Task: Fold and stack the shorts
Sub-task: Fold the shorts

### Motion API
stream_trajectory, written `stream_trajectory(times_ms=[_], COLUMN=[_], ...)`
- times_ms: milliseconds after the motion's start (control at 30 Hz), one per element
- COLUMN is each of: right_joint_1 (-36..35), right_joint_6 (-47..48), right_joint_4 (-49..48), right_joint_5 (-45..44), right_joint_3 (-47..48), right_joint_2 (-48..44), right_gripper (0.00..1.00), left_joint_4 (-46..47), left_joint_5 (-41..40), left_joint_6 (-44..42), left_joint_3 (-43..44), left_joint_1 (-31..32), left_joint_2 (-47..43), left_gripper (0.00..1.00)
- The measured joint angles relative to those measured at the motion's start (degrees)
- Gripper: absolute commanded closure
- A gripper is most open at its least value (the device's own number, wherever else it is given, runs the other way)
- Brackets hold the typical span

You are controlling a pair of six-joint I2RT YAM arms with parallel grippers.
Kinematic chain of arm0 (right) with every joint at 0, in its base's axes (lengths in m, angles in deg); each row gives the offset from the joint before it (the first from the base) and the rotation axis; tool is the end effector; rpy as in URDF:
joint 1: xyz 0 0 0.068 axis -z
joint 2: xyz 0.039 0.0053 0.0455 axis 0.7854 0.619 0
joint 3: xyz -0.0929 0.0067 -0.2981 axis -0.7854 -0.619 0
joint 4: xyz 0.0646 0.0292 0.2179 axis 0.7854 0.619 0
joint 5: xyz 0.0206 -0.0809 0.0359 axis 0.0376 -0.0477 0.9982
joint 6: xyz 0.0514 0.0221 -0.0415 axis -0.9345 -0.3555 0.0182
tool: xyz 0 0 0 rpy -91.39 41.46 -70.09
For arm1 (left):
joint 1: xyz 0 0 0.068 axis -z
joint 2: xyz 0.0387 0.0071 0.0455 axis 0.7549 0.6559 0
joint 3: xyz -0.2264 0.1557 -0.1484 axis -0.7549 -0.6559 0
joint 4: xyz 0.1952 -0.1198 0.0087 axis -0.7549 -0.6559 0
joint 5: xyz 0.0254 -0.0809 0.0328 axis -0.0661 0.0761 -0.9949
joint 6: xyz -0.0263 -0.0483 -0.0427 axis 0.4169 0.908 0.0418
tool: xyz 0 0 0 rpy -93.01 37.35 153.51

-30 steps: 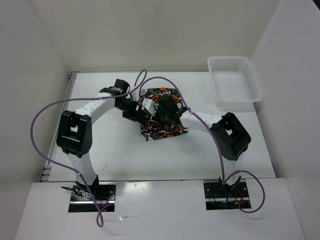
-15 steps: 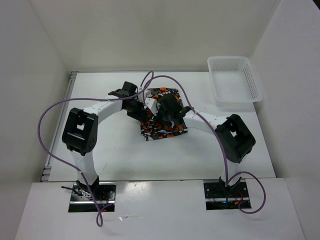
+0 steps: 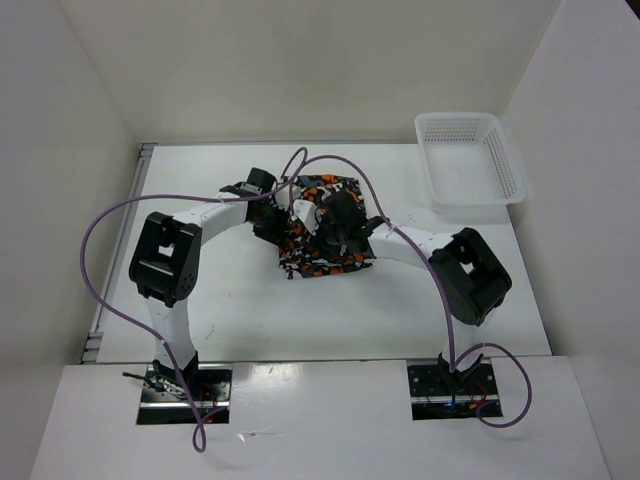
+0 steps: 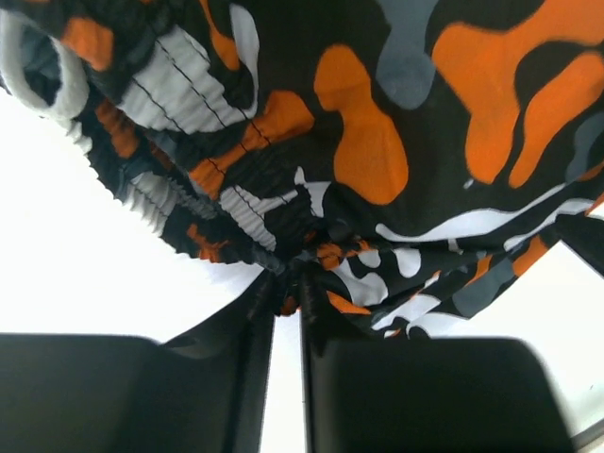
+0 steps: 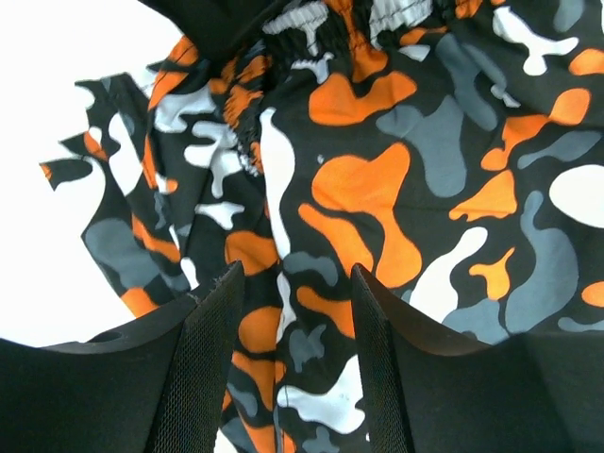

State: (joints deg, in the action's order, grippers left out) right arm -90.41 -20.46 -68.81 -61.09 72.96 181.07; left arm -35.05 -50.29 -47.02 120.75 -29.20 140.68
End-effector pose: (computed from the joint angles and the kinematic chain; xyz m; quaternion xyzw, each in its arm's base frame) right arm 0.2937 0.2493 0.2384 -0.5560 0.7237 0.1166 0.3919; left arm 0.3740 -0.1506 0.2183 0.1954 0.9396 -0.1701 0.2238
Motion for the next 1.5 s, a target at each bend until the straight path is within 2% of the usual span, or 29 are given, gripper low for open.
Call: stream_trajectory(times_ms=[33, 100, 333, 533, 900, 1200, 1300, 1333, 1400, 1433, 1500], right_joint_1=[-0.2, -0.7, -3.5, -3.7, -4.5, -6.1, -6.1, -6.1, -6.1, -6.1, -6.1], right_joint_6=[0.0, -0.5, -3.6, -3.3, -0.5, -0.3, 0.0, 0.2, 0.3, 0.4, 0.2], right_joint_4=[-0.7, -1.7, -8.5, -10.1, -9.6, -13.2, -14.4, -14.6, -14.7, -14.7, -15.4], right_joint_5=[-0.3, -1.2, -6.6, -8.2, -8.6, -10.9, -12.3, -12.6, -13.1, -13.4, -14.4], right_joint_3=[-0.3, -0.4, -0.7, -2.5, -4.1, -5.0, -5.0, -5.0, -5.0, -5.0, -5.0], right_joint_2=[0.0, 0.0, 1.5, 2.2, 0.6, 1.7, 3.5, 4.1, 4.6, 4.7, 4.8], right_gripper=[0.45, 0.45, 0.47, 0.45, 0.39, 0.4, 0.48, 0.59, 0.73, 0.88, 0.98], left_joint_4=[-0.1, -0.7, -3.5, -5.0, -5.9, -7.1, -7.2, -7.2, -7.2, -7.2, -7.2], left_joint_5=[0.2, 1.1, 5.5, 9.1, 9.7, 10.2, 10.3, 10.4, 10.6, 10.6, 10.7], left_joint_6=[0.0, 0.0, -0.1, 0.0, -0.1, -0.1, -0.1, -0.1, -0.1, -0.1, -0.1], left_joint_3=[-0.3, -0.7, -0.8, -0.8, -0.8, -0.7, -0.7, -0.7, -0.7, -0.7, -0.7], left_joint_1=[0.0, 0.0, -0.1, -2.4, -3.2, -3.2, -3.2, -3.2, -3.2, -3.2, -3.2], left_joint_2=[0.0, 0.0, 0.0, 0.0, 0.0, 0.0, 0.0, 0.0, 0.0, 0.0, 0.0], left_gripper=[0.87, 0.89, 0.89, 0.89, 0.89, 0.89, 0.88, 0.88, 0.88, 0.88, 0.88])
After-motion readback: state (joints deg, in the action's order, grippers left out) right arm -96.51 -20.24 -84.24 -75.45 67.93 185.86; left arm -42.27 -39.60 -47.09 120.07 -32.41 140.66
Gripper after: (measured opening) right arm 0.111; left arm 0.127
